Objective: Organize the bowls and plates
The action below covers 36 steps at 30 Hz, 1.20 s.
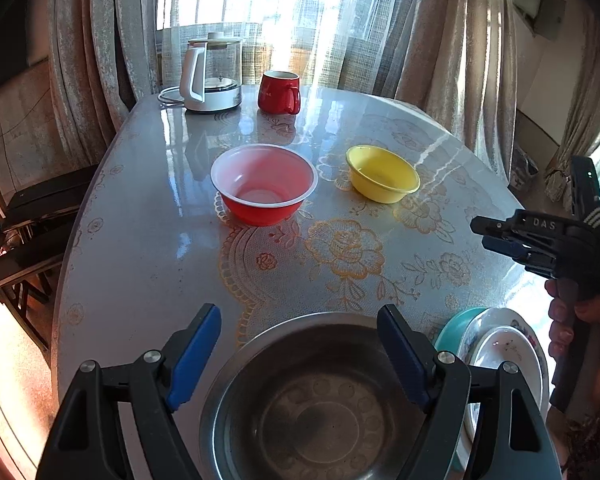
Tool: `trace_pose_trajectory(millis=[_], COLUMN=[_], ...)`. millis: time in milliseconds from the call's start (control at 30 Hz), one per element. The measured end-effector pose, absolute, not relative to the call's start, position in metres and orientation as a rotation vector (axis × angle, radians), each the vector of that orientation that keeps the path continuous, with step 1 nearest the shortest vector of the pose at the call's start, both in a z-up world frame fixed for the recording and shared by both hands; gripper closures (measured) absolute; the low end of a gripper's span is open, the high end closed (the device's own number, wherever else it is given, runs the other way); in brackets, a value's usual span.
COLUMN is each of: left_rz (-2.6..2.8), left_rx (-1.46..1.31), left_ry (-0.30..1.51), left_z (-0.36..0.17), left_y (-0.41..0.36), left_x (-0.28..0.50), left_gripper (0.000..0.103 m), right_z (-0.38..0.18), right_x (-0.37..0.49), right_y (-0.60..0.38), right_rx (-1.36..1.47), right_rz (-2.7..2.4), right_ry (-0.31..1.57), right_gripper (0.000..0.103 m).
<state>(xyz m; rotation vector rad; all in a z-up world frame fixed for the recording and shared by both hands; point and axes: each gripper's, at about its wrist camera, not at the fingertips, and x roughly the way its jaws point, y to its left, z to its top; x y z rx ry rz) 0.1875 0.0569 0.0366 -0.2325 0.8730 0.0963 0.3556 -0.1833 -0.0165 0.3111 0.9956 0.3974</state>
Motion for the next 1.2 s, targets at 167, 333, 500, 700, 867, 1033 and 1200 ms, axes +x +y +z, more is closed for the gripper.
trace_pose_trajectory(millis=[167,333,500,700,867,1033,1200], left_rz=[0.103,0.108,0.117,0.134,0.124,0.11,0.107], left_rx=[-0.235,-0.236,-0.225,-0.193,-0.189,-0.191,-0.194], left_ry=[0.899,0.912,0.912,0.905,0.895,0.906,0.923], left_z=[0.035,0.035,0.037,0.042,0.048,0.05,0.051], left_y=[0.056,0.056,0.056,0.055,0.052,0.043,0.033], left_x=[0.203,0.212,0.215,0.22,0.228,0.249,0.281], left_gripper=[0.022,0.022,0.022,0.022,0.022,0.022,0.022], right_z=[-0.024,-0.033,-0.049,-0.065,-0.069,-0.067,-0.062], right_x=[0.397,0.437,0.464,0.478,0.474,0.459,0.439], right_y=[-0.167,-0.15,-0.143,-0.13,-0.133,-0.146,-0.157], right_rx=[0.354,0.372,0.45,0.464,0.468,0.428,0.33], right_rz=[0.385,0.406,0.38,0.384,0.418,0.422,0.427], right_ry=[1.031,1.03,1.078,1.123,1.138,1.148,1.148], right_gripper=[0.066,0.066,0.066,0.067,0.085,0.088,0.088])
